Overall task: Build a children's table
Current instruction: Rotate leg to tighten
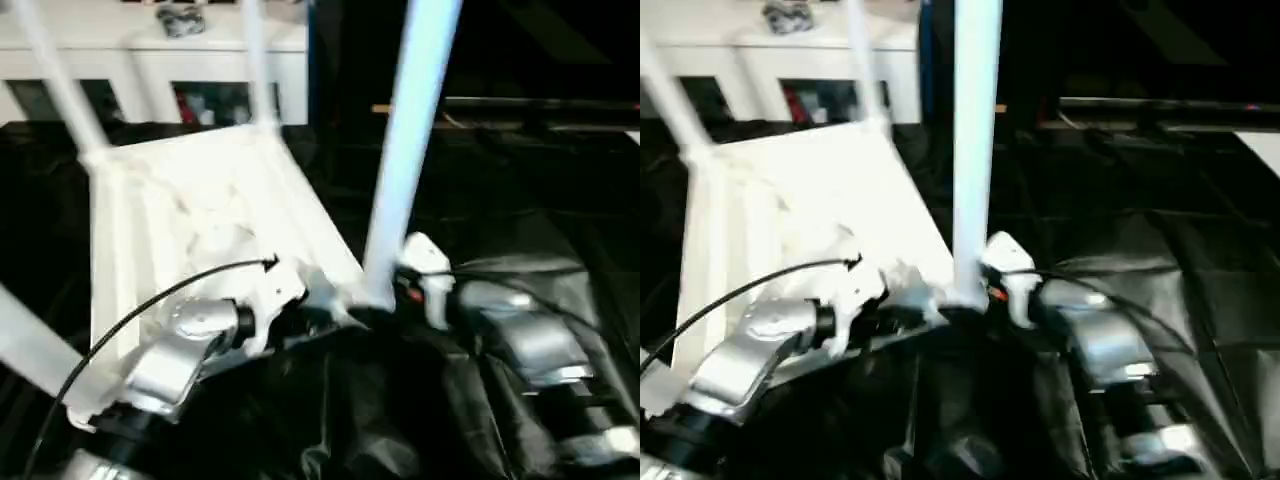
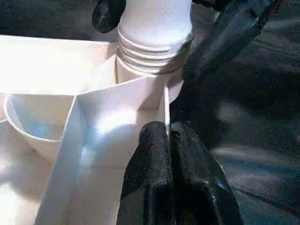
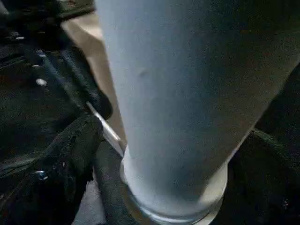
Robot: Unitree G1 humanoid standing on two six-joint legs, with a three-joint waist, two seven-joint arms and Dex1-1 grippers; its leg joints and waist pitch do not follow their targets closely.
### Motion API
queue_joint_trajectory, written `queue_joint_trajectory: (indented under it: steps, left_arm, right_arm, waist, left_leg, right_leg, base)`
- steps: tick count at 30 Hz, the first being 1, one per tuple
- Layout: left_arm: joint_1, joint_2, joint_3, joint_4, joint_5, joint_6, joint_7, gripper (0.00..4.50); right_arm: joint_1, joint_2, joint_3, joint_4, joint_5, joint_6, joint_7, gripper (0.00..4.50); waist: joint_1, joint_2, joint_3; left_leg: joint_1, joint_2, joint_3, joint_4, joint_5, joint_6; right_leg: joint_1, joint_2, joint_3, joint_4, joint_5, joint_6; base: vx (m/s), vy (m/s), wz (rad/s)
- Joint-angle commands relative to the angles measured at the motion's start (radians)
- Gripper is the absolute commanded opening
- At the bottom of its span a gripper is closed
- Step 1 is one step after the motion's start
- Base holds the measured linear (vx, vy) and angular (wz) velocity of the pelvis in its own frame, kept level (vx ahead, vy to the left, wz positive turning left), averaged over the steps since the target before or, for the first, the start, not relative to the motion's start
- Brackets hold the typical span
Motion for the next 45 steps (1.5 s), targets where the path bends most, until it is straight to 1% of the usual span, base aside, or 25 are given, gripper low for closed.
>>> queue_joint_trajectory:
  steps: [1, 3, 5, 8, 12, 15, 18, 19, 20, 21, 25, 26, 28, 29, 30, 31, 32, 34, 35, 36, 39, 40, 41, 43, 45]
  left_arm:
    - [-0.009, 0.001, -0.018, -0.064, -0.077, -0.022, -0.085, 0.0]
    - [-0.006, 0.029, -0.028, -0.071, -0.086, -0.015, -0.127, 0.0]
    - [-0.007, 0.038, -0.028, -0.067, -0.085, -0.018, -0.137, 0.0]
    - [-0.015, 0.053, -0.029, -0.051, -0.078, -0.029, -0.151, 0.0]
    - [-0.021, 0.061, -0.031, -0.044, -0.077, -0.036, -0.153, 0.0]
    - [-0.027, 0.066, -0.032, -0.037, -0.077, -0.041, -0.156, 0.0]
    - [-0.029, 0.067, -0.031, -0.032, -0.077, -0.042, -0.159, 0.0]
    - [-0.029, 0.067, -0.03, -0.031, -0.077, -0.043, -0.158, 0.0]
    - [-0.03, 0.065, -0.029, -0.028, -0.076, -0.043, -0.155, 0.0]
    - [-0.029, 0.064, -0.028, -0.026, -0.074, -0.045, -0.15, 0.0]
    - [-0.032, 0.047, -0.023, -0.011, -0.059, -0.048, -0.108, 0.0]
    - [-0.044, 0.03, -0.027, 0.011, -0.027, -0.042, -0.053, 0.0]
    - [-0.055, 0.011, -0.031, 0.029, 0.0, -0.026, -0.002, 0.0]
    - [-0.065, -0.01, -0.029, 0.043, 0.015, -0.019, 0.041, 0.0]
    - [-0.076, -0.033, -0.028, 0.053, 0.024, -0.007, 0.076, 0.0]
    - [-0.084, -0.05, -0.029, 0.06, 0.032, 0.002, 0.102, 0.0]
    - [-0.094, -0.071, -0.033, 0.069, 0.048, 0.009, 0.138, 0.0]
    - [-0.109, -0.104, -0.038, 0.084, 0.064, 0.025, 0.187, 0.0]
    - [-0.131, -0.15, -0.042, 0.111, 0.082, 0.041, 0.256, 0.0]
    - [-0.14, -0.17, -0.043, 0.124, 0.091, 0.045, 0.287, 0.0]
    - [-0.162, -0.213, -0.047, 0.153, 0.108, 0.041, 0.339, 0.0]
    - [-0.166, -0.22, -0.047, 0.157, 0.111, 0.039, 0.346, 0.0]
    - [-0.171, -0.225, -0.053, 0.159, 0.113, 0.03, 0.334, 0.0]
    - [-0.166, -0.215, -0.059, 0.15, 0.109, 0.029, 0.307, 0.0]
    - [-0.155, -0.198, -0.063, 0.141, 0.104, 0.024, 0.277, 0.0]
  right_arm:
    - [0.008, -0.015, 0.021, -0.026, 0.019, -0.008, 0.046, 4.48]
    - [0.012, -0.026, 0.034, -0.036, 0.025, -0.013, 0.083, 4.15]
    - [0.017, -0.036, 0.046, -0.046, 0.03, -0.012, 0.109, 4.12]
    - [0.025, -0.052, 0.072, -0.057, 0.021, -0.021, 0.146, 3.74]
    - [0.027, -0.049, 0.084, -0.047, 0.01, -0.036, 0.143, 3.56]
    - [0.023, -0.037, 0.089, -0.034, 0.002, -0.046, 0.131, 3.23]
    - [0.025, -0.028, 0.087, -0.035, 0.007, -0.041, 0.124, 3.09]
    - [0.029, -0.028, 0.089, -0.039, 0.008, -0.04, 0.124, 2.89]
    - [0.038, -0.026, 0.094, -0.045, 0.009, -0.04, 0.123, 2.86]
    - [0.044, -0.025, 0.097, -0.046, 0.008, -0.042, 0.121, 2.83]
    - [0.059, 0.004, 0.085, -0.034, 0.004, -0.049, 0.07, 2.77]
    - [0.056, 0.055, 0.058, 0.002, -0.005, -0.051, -0.02, 2.76]
    - [0.048, 0.104, 0.033, 0.042, -0.018, -0.046, -0.116, 2.76]
    - [0.042, 0.137, 0.018, 0.066, -0.028, -0.043, -0.179, 2.76]
    - [0.035, 0.167, 0.007, 0.087, -0.035, -0.037, -0.236, 2.76]
    - [0.031, 0.19, 0.001, 0.1, -0.042, -0.03, -0.277, 2.76]
    - [0.025, 0.216, -0.001, 0.114, -0.053, -0.027, -0.323, 2.75]
    - [0.015, 0.254, 0.003, 0.131, -0.071, -0.027, -0.383, 2.75]
    - [-0.007, 0.311, 0.007, 0.16, -0.092, -0.018, -0.456, 2.75]
    - [-0.018, 0.335, 0.009, 0.174, -0.099, -0.011, -0.485, 2.75]
    - [-0.043, 0.399, 0.008, 0.194, -0.095, -0.027, -0.517, 2.75]
    - [-0.046, 0.409, 0.007, 0.196, -0.095, -0.031, -0.52, 3.1]
    - [-0.049, 0.418, 0.009, 0.191, -0.087, -0.04, -0.502, 3.1]
    - [-0.046, 0.414, 0.004, 0.178, -0.07, -0.041, -0.479, 3.45]
    - [-0.042, 0.389, 0.008, 0.169, -0.076, -0.07, -0.449, 3.55]
  waist:
    - [-0.002, -0.009, -0.059]
    - [-0.001, -0.009, -0.06]
    - [0.0, -0.007, -0.059]
    - [0.003, -0.008, -0.059]
    - [0.003, -0.009, -0.058]
    - [0.003, -0.008, -0.058]
    - [0.002, -0.009, -0.059]
    - [0.003, -0.008, -0.059]
    - [0.003, -0.008, -0.06]
    - [0.003, -0.01, -0.059]
    - [0.002, -0.01, -0.058]
    - [0.001, -0.01, -0.058]
    - [-0.006, -0.011, -0.053]
    - [-0.01, -0.011, -0.053]
    - [-0.015, -0.015, -0.053]
    - [-0.016, -0.013, -0.052]
    - [-0.023, -0.012, -0.051]
    - [-0.03, -0.013, -0.051]
    - [-0.034, -0.011, -0.051]
    - [-0.039, -0.012, -0.05]
    - [-0.039, -0.014, -0.052]
    - [-0.039, -0.013, -0.054]
    - [-0.038, -0.016, -0.054]
    - [-0.037, -0.015, -0.056]
    - [-0.036, -0.014, -0.058]
  left_leg:
    - [0.024, 0.064, -0.026, -0.073, -0.106, 0.089]
    - [0.026, 0.064, -0.025, -0.073, -0.11, 0.085]
    - [0.027, 0.065, -0.025, -0.073, -0.108, 0.084]
    - [0.028, 0.065, -0.025, -0.073, -0.106, 0.08]
    - [0.028, 0.065, -0.025, -0.074, -0.119, 0.07]
    - [0.028, 0.064, -0.026, -0.074, -0.126, 0.064]
    - [0.027, 0.064, -0.026, -0.073, -0.116, 0.065]
    - [0.027, 0.064, -0.026, -0.073, -0.113, 0.066]
    - [0.027, 0.064, -0.026, -0.072, -0.109, 0.068]
    - [0.026, 0.064, -0.026, -0.073, -0.11, 0.07]
    - [0.026, 0.064, -0.025, -0.073, -0.116, 0.07]
    - [0.026, 0.064, -0.026, -0.074, -0.125, 0.063]
    - [0.025, 0.061, -0.027, -0.079, -0.161, 0.041]
    - [0.029, 0.063, -0.029, -0.082, -0.199, 0.016]
    - [0.026, 0.061, -0.031, -0.085, -0.225, -0.005]
    - [0.026, 0.062, -0.033, -0.087, -0.233, -0.014]
    - [0.028, 0.061, -0.035, -0.089, -0.273, -0.034]
    - [0.028, 0.061, -0.035, -0.09, -0.277, -0.04]
    - [0.026, 0.059, -0.035, -0.09, -0.281, -0.043]
    - [0.025, 0.058, -0.037, -0.091, -0.29, -0.047]
    - [0.025, 0.057, -0.036, -0.088, -0.286, -0.039]
    - [0.024, 0.058, -0.036, -0.088, -0.279, -0.035]
    - [0.023, 0.058, -0.035, -0.088, -0.264, -0.026]
    - [0.019, 0.058, -0.034, -0.086, -0.226, -0.009]
    - [0.018, 0.059, -0.032, -0.083, -0.187, 0.011]
  right_leg:
    - [0.036, -0.048, 0.028, -0.058, 0.032, -0.29]
    - [0.035, -0.047, 0.027, -0.057, 0.02, -0.29]
    - [0.034, -0.046, 0.027, -0.057, 0.023, -0.291]
    - [0.034, -0.047, 0.027, -0.056, 0.028, -0.292]
    - [0.034, -0.047, 0.028, -0.058, 0.004, -0.291]
    - [0.034, -0.048, 0.028, -0.059, -0.008, -0.287]
    - [0.036, -0.047, 0.028, -0.056, 0.005, -0.287]
    - [0.036, -0.047, 0.028, -0.056, 0.01, -0.287]
    - [0.036, -0.047, 0.028, -0.055, 0.016, -0.289]
    - [0.036, -0.048, 0.028, -0.055, 0.013, -0.289]
    - [0.033, -0.048, 0.028, -0.057, 0.0, -0.288]
    - [0.034, -0.048, 0.028, -0.059, -0.017, -0.284]
    - [0.03, -0.047, 0.029, -0.065, -0.072, -0.277]
    - [0.028, -0.048, 0.03, -0.07, -0.134, -0.264]
    - [0.031, -0.048, 0.029, -0.073, -0.186, -0.247]
    - [0.03, -0.049, 0.029, -0.073, -0.202, -0.24]
    - [0.025, -0.049, 0.03, -0.08, -0.252, -0.221]
    - [0.021, -0.047, 0.031, -0.081, -0.252, -0.213]
    - [0.02, -0.046, 0.031, -0.081, -0.25, -0.21]
    - [0.02, -0.047, 0.03, -0.084, -0.268, -0.206]
    - [0.02, -0.049, 0.032, -0.088, -0.268, -0.197]
    - [0.02, -0.049, 0.032, -0.087, -0.253, -0.198]
    - [0.021, -0.047, 0.032, -0.086, -0.22, -0.201]
    - [0.025, -0.046, 0.031, -0.079, -0.16, -0.212]
    - [0.029, -0.047, 0.029, -0.073, -0.094, -0.231]
  base:
    - [0.0, 0.0, 0.0]
    - [0.0, 0.0, 0.0]
    - [0.0, 0.0, 0.0]
    - [0.0, 0.0, 0.0]
    - [0.0, 0.0, 0.0]
    - [0.0, 0.0, 0.0]
    - [0.0, 0.0, 0.0]
    - [0.0, 0.0, 0.0]
    - [0.0, 0.0, 0.0]
    - [0.0, 0.0, 0.0]
    - [0.0, 0.0, 0.0]
    - [0.0, 0.0, 0.0]
    - [0.0, 0.0, 0.0]
    - [0.0, 0.0, 0.0]
    - [0.0, 0.0, 0.0]
    - [0.0, 0.0, 0.0]
    - [0.0, 0.0, 0.0]
    - [0.0, 0.0, 0.0]
    - [0.0, 0.0, 0.0]
    - [0.0, 0.0, 0.0]
    - [0.0, 0.0, 0.0]
    - [0.0, 0.0, 0.0]
    - [0.0, 0.0, 0.0]
    - [0.0, 0.0, 0.0]
    - [0.0, 0.0, 0.0]
